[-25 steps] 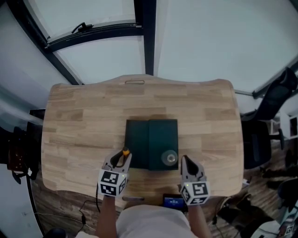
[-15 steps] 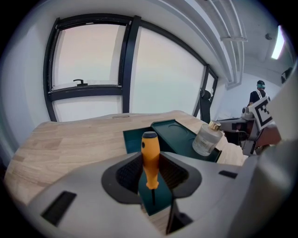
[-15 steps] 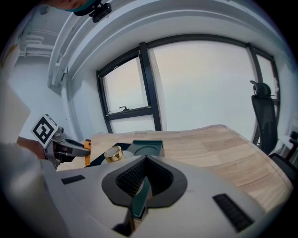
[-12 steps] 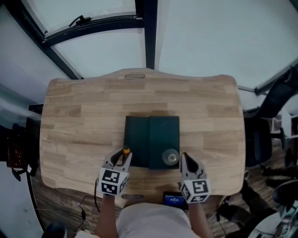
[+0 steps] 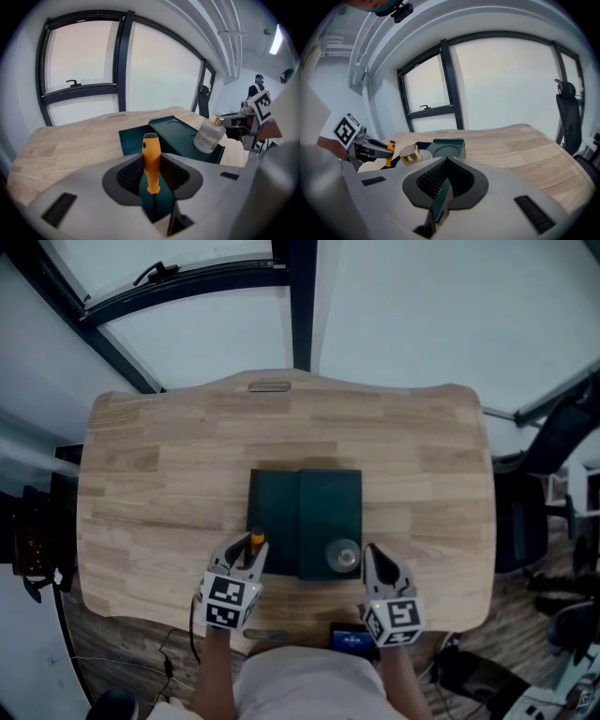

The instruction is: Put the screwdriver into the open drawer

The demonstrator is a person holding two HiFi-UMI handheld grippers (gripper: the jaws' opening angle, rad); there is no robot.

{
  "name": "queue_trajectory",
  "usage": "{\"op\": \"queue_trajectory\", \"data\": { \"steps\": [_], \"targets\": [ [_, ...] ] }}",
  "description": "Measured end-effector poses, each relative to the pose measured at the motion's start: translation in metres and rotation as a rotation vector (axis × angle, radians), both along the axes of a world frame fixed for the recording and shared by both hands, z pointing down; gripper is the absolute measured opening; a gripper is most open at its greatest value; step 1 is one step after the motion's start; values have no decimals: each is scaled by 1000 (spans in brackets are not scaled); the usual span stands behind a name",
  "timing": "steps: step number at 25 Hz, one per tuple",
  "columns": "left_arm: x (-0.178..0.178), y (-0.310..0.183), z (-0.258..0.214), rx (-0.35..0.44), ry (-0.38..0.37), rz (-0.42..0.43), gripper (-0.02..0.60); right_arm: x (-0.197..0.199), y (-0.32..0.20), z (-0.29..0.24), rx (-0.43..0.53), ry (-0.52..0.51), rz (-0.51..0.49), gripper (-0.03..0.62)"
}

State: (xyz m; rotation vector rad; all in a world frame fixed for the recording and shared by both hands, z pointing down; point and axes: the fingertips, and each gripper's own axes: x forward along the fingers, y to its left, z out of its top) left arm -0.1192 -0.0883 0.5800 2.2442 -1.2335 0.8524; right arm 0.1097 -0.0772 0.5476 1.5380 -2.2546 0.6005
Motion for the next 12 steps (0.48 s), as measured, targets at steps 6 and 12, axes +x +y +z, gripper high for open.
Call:
{"op": "queue_trajectory", "data": {
  "steps": [6, 12],
  "targets": [
    [7, -3, 4, -9, -13, 35, 112, 2, -4, 2, -1, 1, 1, -3],
    [12, -5, 7, -29, -45, 80, 112, 1, -7, 3, -4, 5, -3, -3]
  ]
}}
